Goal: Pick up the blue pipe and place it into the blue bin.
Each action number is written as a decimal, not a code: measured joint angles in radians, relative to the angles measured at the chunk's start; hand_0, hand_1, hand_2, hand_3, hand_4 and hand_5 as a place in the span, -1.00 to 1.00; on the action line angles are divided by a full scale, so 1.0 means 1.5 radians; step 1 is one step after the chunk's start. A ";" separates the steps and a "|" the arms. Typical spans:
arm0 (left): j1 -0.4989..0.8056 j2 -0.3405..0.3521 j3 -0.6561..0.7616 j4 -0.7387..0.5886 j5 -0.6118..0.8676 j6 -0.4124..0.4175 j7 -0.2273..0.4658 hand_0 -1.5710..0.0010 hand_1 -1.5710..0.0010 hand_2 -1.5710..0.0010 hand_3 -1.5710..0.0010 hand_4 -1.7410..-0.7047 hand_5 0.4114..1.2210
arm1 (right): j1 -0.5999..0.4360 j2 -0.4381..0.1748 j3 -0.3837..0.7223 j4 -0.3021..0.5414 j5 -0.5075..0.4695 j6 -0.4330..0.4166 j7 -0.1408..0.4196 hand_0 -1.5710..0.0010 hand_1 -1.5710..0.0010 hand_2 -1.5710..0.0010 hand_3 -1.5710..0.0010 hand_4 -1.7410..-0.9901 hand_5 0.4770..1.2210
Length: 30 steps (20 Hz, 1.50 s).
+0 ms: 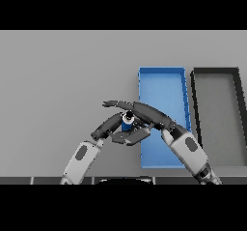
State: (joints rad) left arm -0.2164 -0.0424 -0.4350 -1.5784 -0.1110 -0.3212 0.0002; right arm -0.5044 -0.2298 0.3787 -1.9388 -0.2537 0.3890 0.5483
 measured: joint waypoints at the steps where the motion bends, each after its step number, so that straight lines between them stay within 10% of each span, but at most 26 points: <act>1: 0.004 -0.003 0.001 -0.002 0.006 -0.007 -0.009 -1.00 -1.00 -1.00 -1.00 -0.65 1.00 | -0.008 0.009 0.006 0.011 0.005 0.004 -0.006 0.35 0.32 0.31 0.49 0.09 -0.97; 5: 0.018 -0.003 -0.003 -0.010 -0.018 -0.005 0.038 -1.00 -1.00 -1.00 -0.92 -0.85 1.00 | -0.007 0.023 0.012 0.026 0.004 0.008 -0.047 -0.43 -0.43 -0.46 -0.21 -0.49 -0.68; 7: 0.019 -0.020 0.005 -0.009 -0.001 -0.015 0.028 -1.00 -1.00 -1.00 -0.95 -0.90 1.00 | -0.017 0.034 0.016 0.024 -0.014 -0.006 -0.047 -0.64 -0.64 -0.66 -0.40 -0.64 -0.23; 12: 0.017 -0.043 0.023 0.006 0.002 -0.038 0.022 -1.00 -1.00 -1.00 -0.83 -0.96 1.00 | -0.022 0.021 0.034 0.035 -0.013 -0.023 -0.083 -0.88 -0.88 -0.89 -0.78 -0.87 0.60; 19: 0.028 -0.038 0.040 -0.016 -0.023 -0.046 0.018 -1.00 -1.00 -1.00 -0.85 -0.97 1.00 | -0.014 0.031 0.053 0.034 0.023 -0.054 -0.146 -0.98 -0.98 -0.98 -0.95 -0.97 0.92; 24: 0.025 -0.024 0.043 -0.027 -0.071 -0.086 0.012 0.24 0.30 0.33 0.39 0.03 1.00 | -0.010 0.041 0.053 0.019 0.037 -0.057 -0.129 -0.99 -0.99 -0.99 -0.99 -0.99 0.97; 30: 0.039 -0.039 0.056 -0.033 -0.092 -0.104 0.043 0.80 0.82 0.82 0.84 0.47 -0.28 | 0.007 0.053 0.048 0.006 0.071 -0.046 -0.075 -1.00 -1.00 -1.00 -1.00 -1.00 0.99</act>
State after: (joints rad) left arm -0.1583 -0.1007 -0.3508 -1.6280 -0.2489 -0.4769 0.0642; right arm -0.4943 -0.1499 0.4514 -1.9293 -0.1473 0.3200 0.4357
